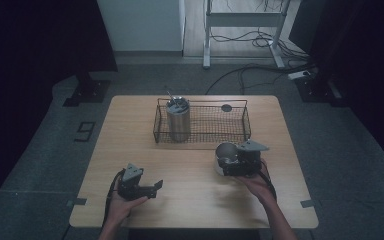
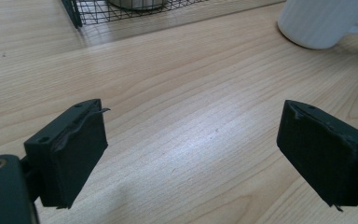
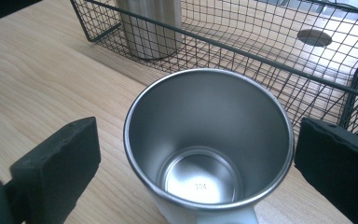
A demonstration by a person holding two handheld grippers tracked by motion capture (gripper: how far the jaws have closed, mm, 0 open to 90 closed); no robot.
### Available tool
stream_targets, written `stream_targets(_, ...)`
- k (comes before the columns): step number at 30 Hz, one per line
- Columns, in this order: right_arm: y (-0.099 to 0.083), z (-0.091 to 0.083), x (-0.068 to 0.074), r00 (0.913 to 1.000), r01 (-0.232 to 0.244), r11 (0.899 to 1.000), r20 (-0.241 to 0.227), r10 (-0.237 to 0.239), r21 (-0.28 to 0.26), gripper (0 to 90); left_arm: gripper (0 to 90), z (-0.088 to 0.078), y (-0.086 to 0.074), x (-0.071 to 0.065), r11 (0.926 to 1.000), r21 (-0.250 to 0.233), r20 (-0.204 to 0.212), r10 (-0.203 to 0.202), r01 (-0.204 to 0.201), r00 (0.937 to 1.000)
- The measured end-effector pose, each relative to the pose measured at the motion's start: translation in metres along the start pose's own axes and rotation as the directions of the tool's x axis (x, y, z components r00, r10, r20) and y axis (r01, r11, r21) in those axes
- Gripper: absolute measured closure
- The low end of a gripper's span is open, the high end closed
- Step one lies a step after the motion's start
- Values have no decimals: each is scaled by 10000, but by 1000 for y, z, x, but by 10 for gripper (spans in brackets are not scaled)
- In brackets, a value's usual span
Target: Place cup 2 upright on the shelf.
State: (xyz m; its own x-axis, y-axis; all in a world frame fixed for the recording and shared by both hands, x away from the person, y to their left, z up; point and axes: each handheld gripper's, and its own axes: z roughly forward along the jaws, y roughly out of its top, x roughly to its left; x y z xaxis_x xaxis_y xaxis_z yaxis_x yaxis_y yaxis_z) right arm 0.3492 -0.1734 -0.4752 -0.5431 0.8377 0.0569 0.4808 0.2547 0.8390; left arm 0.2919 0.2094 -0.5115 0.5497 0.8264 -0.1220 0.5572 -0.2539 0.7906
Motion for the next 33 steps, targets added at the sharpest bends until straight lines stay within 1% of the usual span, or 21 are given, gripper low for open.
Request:
stream_targets(6,3,9,-1,10000,74,9996,45,-75,290,0,84,1,-1,1,10000,25,51,-66,66,10000)
stream_targets(12,3,19,-1,9996,149,9981,238,-164,605,0,83,1,-1,0,10000,-8,167,-46,46,9999)
stream_targets(13,3,20,-1,9994,187,9976,285,-206,670,0,83,1,-1,0,10000,-25,177,-33,33,9998)
stream_targets(15,2,25,0,9967,518,9944,576,-572,919,0,83,1,-1,1,10000,-61,206,-11,13,9998)
stream_targets(16,2,26,1,9959,575,9937,643,-639,958,0,83,1,-1,1,10000,-89,205,-19,21,9998)
stream_targets(21,1,29,-1,9967,532,9929,560,-594,1068,7,82,2,-2,0,10000,-71,182,-39,40,9998)
stream_targets(23,1,30,-1,9972,565,9932,428,-611,1020,56,82,2,-2,0,10000,-61,184,-13,14,9998)
stream_targets(25,1,30,-1,9966,703,9923,359,-743,1023,57,82,3,-2,0,10000,-77,147,-16,17,9999)
stream_targets(29,0,29,-1,9964,801,9913,198,-826,1048,60,82,2,-2,0,9998,-182,122,-65,67,9999)
stream_targets(33,1,28,-2,9970,699,9914,240,-730,1108,61,83,2,-3,0,9998,-179,104,-55,57,9999)
